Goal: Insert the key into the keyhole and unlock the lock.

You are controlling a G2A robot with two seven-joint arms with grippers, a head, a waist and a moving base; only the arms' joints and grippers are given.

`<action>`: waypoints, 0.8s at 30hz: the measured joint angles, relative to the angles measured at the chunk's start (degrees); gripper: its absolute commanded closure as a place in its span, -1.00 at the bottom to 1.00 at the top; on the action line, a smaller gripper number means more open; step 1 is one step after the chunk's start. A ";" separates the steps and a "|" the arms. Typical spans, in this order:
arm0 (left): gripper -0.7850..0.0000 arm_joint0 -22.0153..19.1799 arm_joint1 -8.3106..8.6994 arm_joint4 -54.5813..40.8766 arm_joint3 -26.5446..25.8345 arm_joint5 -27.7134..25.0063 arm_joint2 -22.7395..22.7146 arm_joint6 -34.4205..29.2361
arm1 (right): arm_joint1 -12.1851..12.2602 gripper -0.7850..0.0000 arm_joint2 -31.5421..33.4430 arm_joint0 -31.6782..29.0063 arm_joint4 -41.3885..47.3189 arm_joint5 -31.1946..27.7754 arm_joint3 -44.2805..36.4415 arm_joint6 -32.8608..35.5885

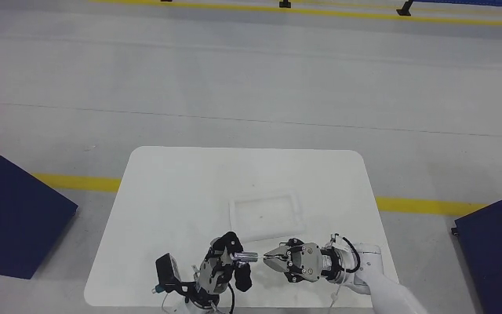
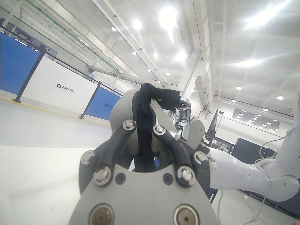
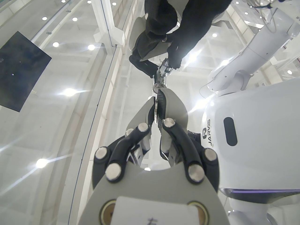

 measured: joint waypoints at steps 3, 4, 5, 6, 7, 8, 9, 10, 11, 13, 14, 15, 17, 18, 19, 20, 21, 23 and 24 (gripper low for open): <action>1.00 0.02 0.00 0.12 -0.02 0.14 -0.02 0.16 | -0.02 1.00 0.35 -0.08 2.73 1.41 0.01 -2.06; 1.00 0.01 -0.01 0.18 -0.02 0.15 -0.02 0.19 | -0.02 1.00 0.46 -0.10 3.63 1.85 0.06 -2.67; 1.00 0.00 0.00 0.24 -0.01 0.18 -0.03 0.20 | -0.03 1.00 0.55 -0.11 4.54 2.28 0.10 -3.31; 1.00 0.00 0.00 0.34 0.00 0.24 -0.06 0.20 | -0.04 1.00 0.59 -0.14 5.79 2.67 0.13 -4.16; 1.00 -0.01 0.01 0.43 0.00 0.31 -0.08 0.16 | -0.04 1.00 0.52 -0.17 6.78 2.76 0.13 -4.79; 1.00 -0.01 0.01 0.54 -0.01 0.38 -0.11 0.13 | -0.02 1.00 0.39 -0.19 7.80 2.77 0.09 -5.41; 1.00 -0.01 0.03 0.72 -0.01 0.45 -0.15 0.09 | 0.04 1.00 0.16 -0.18 9.20 2.76 0.03 -6.26; 1.00 -0.02 0.05 0.93 0.01 0.52 -0.20 0.02 | 0.10 1.00 -0.01 -0.14 10.28 2.74 -0.02 -6.88; 1.00 -0.04 0.07 1.20 0.07 0.64 -0.26 -0.06 | 0.19 1.00 -0.18 -0.06 11.31 2.73 -0.11 -7.53; 1.00 -0.04 0.12 1.86 0.23 1.02 -0.37 -0.15 | 0.46 1.00 -0.47 0.20 13.39 2.73 -0.38 -9.02; 1.00 -0.03 0.13 2.01 0.30 1.14 -0.39 -0.16 | 0.60 1.00 -0.53 0.32 14.07 2.73 -0.51 -9.65; 1.00 -0.04 0.14 2.21 0.40 1.32 -0.42 -0.23 | 0.80 1.00 -0.55 0.49 14.75 2.73 -0.71 -10.48; 1.00 -0.06 0.15 2.46 0.49 1.55 -0.45 -0.30 | 1.13 1.00 -0.44 0.72 15.43 2.73 -1.00 -11.58; 1.00 -0.07 0.16 2.51 0.51 1.59 -0.44 -0.30 | 1.35 1.00 -0.30 0.84 15.74 2.73 -1.16 -12.15; 1.00 -0.08 0.16 2.52 0.53 1.60 -0.43 -0.28 | 1.52 1.00 -0.19 0.90 15.91 2.73 -1.27 -12.51; 1.00 -0.09 0.16 2.55 0.54 1.63 -0.42 -0.28 | 1.68 1.00 -0.11 0.93 16.06 2.73 -1.36 -12.84; 1.00 -0.09 0.16 2.58 0.55 1.67 -0.41 -0.28 | 1.88 1.00 -0.04 0.93 16.28 2.73 -1.46 -13.18; 1.00 -0.09 0.17 2.59 0.57 1.70 -0.39 -0.27 | 2.18 1.00 0.05 0.93 16.50 2.73 -1.59 -13.58; 1.00 -0.08 0.17 2.53 0.59 1.71 -0.37 -0.28 | 2.35 1.00 0.07 0.92 16.56 2.73 -1.67 -13.75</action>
